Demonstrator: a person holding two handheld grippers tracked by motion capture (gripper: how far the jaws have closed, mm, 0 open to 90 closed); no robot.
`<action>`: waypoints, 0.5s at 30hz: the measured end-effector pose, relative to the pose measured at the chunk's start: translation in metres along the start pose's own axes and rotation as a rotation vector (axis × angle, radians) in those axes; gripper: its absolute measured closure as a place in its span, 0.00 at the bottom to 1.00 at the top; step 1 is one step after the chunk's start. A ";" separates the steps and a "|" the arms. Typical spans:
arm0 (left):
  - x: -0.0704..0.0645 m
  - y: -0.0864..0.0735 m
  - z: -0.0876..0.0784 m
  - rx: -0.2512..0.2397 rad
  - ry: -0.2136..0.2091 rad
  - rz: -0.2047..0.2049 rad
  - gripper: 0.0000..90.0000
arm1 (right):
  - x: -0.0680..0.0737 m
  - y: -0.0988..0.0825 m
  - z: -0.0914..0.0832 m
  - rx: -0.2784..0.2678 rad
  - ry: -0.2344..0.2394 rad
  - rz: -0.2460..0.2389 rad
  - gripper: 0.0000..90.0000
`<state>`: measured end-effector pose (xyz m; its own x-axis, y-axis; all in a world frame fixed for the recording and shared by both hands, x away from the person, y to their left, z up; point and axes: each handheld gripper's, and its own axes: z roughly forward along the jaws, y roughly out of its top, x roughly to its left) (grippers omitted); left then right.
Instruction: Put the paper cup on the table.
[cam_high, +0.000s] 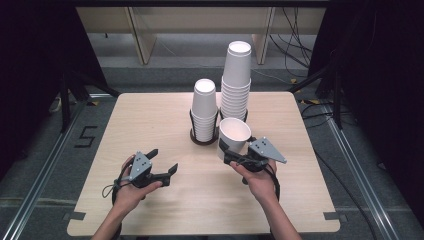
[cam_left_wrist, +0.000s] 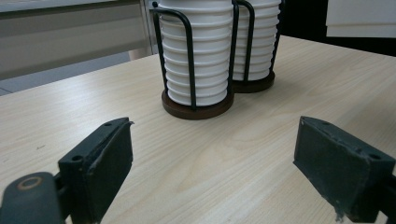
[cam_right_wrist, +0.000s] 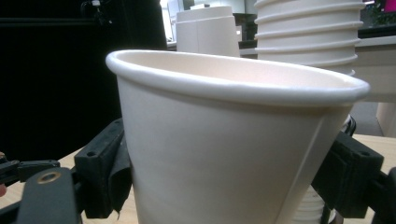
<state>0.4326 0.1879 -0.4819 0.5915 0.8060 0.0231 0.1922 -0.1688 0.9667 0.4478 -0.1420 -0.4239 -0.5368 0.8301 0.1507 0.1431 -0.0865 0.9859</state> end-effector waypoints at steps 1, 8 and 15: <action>0.000 0.000 0.000 -0.003 0.000 0.000 0.12 | 0.000 0.000 0.000 0.000 0.003 -0.014 0.20; 0.000 0.002 0.003 0.005 0.004 -0.002 0.12 | 0.002 0.002 -0.002 -0.015 0.006 -0.022 0.20; 0.001 -0.002 0.005 0.011 -0.009 -0.008 0.12 | 0.005 0.001 -0.003 -0.014 -0.003 -0.047 0.20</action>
<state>0.4368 0.1856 -0.4850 0.5968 0.8023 0.0135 0.2053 -0.1690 0.9640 0.4428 -0.1399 -0.4223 -0.5406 0.8348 0.1037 0.1055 -0.0550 0.9929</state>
